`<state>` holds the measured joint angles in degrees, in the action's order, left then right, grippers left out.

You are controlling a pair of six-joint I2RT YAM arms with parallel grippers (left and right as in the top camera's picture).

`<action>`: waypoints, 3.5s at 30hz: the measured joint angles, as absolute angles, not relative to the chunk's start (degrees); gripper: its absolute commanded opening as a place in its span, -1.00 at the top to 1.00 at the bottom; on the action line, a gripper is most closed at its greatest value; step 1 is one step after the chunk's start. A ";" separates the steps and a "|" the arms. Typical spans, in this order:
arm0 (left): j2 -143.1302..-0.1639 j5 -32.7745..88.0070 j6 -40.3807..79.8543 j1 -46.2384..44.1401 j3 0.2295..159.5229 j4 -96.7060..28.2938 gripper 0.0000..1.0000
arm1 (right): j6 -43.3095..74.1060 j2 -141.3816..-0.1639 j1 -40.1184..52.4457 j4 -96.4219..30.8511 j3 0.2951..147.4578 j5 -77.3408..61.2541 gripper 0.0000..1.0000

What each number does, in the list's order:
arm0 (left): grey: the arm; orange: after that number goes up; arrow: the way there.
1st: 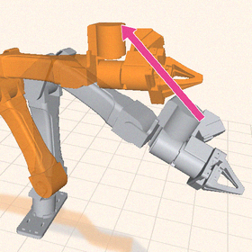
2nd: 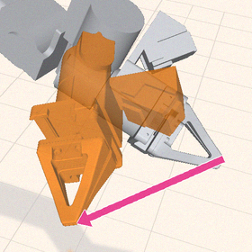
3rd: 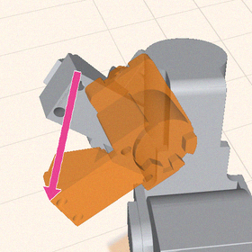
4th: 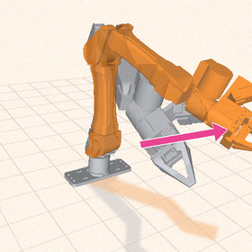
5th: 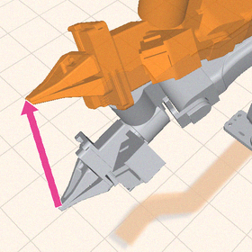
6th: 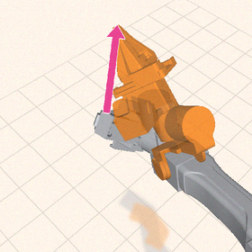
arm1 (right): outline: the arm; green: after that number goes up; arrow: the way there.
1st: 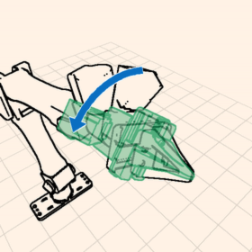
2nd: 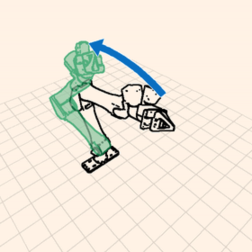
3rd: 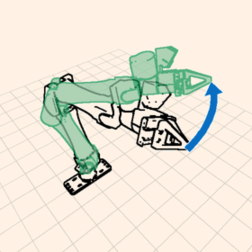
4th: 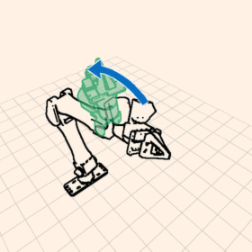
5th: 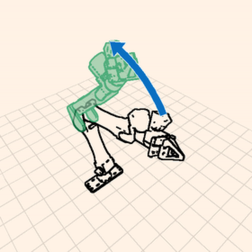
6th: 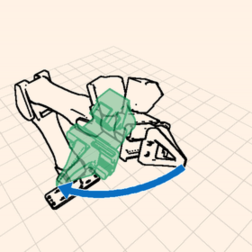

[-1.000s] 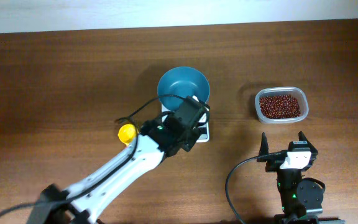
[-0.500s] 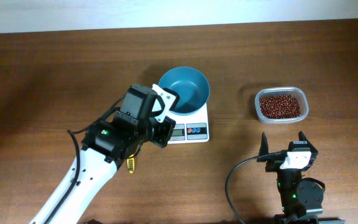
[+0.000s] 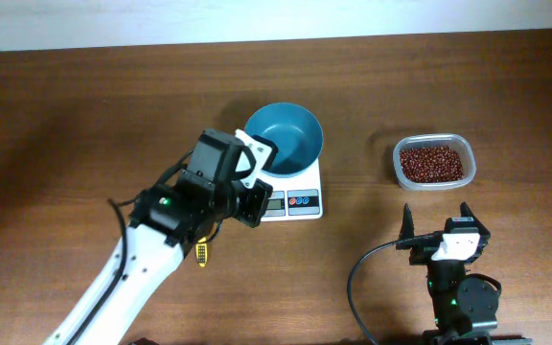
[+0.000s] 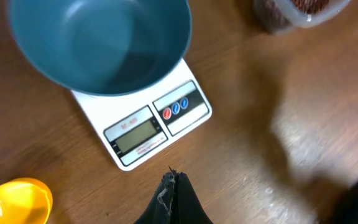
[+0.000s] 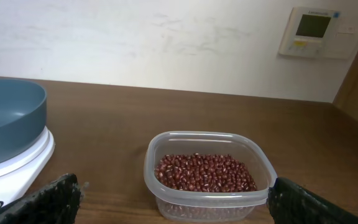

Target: Scoop item into bowl and weigh 50g on scale

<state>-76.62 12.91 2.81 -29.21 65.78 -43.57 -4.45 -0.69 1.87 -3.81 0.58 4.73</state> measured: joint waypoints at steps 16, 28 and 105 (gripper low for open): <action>-98.43 12.10 -6.09 -33.08 65.78 -36.14 1.00 | -4.47 -0.69 1.87 -3.81 0.58 4.73 -0.97; -100.27 1.43 -6.52 -37.34 65.78 -32.27 1.00 | -4.49 -0.69 1.87 -3.81 0.58 4.73 -0.97; -108.12 -2.02 -9.08 -39.75 65.82 -23.46 1.00 | -4.47 -0.69 1.87 -3.81 0.58 4.73 -0.97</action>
<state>-108.12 -2.02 -9.08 -39.75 65.82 -23.46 -4.47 -0.69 1.87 -3.81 0.58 4.73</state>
